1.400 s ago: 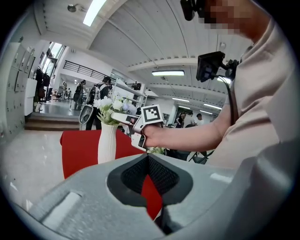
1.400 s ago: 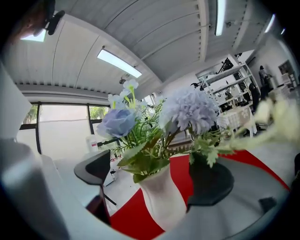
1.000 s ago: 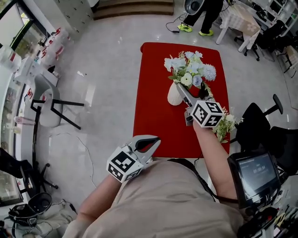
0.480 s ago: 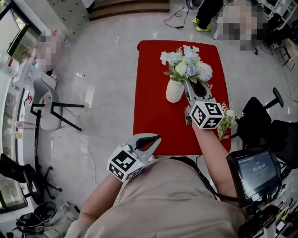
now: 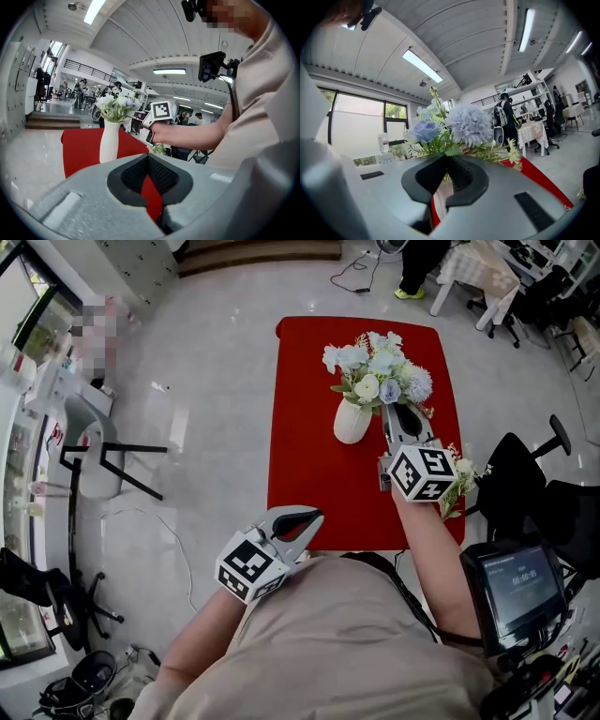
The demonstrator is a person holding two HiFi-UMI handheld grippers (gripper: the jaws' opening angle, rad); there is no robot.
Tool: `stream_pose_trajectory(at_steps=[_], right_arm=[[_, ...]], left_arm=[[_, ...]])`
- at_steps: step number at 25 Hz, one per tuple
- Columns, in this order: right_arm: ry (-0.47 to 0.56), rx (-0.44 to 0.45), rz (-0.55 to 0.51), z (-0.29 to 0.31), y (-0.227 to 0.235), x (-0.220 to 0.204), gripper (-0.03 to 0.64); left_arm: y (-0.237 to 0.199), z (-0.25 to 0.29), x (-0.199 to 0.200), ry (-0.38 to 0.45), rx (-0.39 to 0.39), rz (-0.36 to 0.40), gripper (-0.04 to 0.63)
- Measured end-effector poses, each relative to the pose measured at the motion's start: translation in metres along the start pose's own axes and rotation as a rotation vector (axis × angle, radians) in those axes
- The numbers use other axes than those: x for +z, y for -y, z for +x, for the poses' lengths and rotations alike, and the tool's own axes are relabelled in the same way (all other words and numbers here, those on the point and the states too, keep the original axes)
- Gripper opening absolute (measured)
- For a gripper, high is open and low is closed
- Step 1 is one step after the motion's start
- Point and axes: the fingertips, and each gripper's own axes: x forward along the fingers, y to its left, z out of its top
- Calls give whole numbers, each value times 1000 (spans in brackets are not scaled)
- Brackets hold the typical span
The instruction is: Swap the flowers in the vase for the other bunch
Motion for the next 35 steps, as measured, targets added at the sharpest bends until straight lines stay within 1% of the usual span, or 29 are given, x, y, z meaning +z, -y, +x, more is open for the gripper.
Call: stream_pose_trajectory(at_steps=[11, 15, 18, 28, 35], right_arm=[[63, 46, -37, -5, -10, 23, 15], [88, 63, -24, -5, -13, 35, 15], [103, 78, 4, -5, -14, 44, 15], [175, 132, 28, -9, -23, 88, 15], [249, 160, 28, -18, -23, 132, 15]], left_arm=[[-2, 1, 2, 0, -12, 4, 8], [-3, 0, 3, 0, -14, 4, 8], [-2, 0, 3, 1, -14, 3, 8], [-6, -1, 1, 0, -5, -5, 8], [-5, 3, -2, -2, -13, -6, 8]])
